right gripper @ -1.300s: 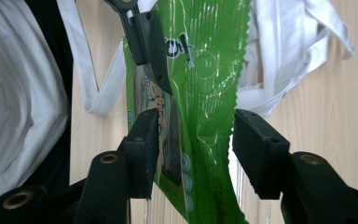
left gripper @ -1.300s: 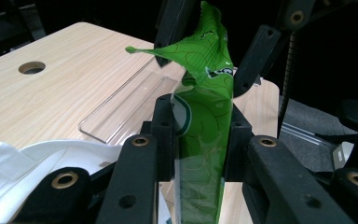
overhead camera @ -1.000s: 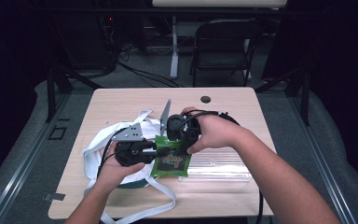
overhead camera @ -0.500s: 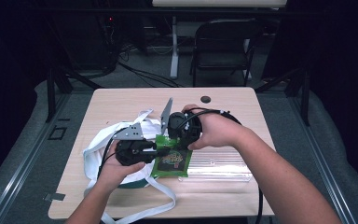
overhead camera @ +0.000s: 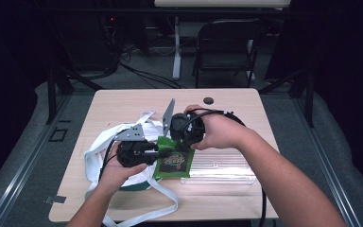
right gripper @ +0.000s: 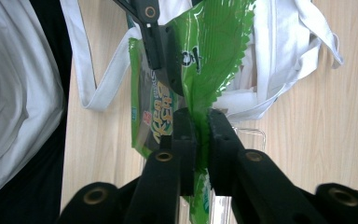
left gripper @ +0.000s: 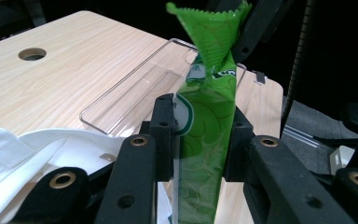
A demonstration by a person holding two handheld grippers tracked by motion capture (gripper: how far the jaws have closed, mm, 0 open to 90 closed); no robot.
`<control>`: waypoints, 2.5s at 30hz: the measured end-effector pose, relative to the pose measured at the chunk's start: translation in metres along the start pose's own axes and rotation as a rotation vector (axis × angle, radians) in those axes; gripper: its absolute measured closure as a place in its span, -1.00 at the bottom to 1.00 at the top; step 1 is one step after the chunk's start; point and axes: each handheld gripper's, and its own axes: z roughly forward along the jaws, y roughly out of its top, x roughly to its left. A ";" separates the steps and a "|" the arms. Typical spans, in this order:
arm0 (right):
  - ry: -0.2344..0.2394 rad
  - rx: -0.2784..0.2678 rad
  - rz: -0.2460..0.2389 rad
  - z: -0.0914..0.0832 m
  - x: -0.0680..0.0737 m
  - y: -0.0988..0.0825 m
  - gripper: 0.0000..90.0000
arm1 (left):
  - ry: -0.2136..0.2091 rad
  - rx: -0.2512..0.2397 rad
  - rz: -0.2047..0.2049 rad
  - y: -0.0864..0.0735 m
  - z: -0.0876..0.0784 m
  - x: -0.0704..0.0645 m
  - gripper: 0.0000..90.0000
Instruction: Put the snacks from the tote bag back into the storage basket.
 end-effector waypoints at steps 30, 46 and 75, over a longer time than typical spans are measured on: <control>-0.006 0.024 -0.027 -0.012 0.001 0.003 1.00 | 0.021 -0.052 -0.031 0.001 -0.005 0.003 0.25; -0.037 0.056 0.002 -0.023 -0.004 -0.009 1.00 | 0.037 -0.063 -0.053 -0.001 -0.011 0.008 0.20; -0.123 0.150 0.088 -0.037 -0.018 -0.054 1.00 | 0.096 -0.070 -0.107 -0.008 -0.021 0.026 0.23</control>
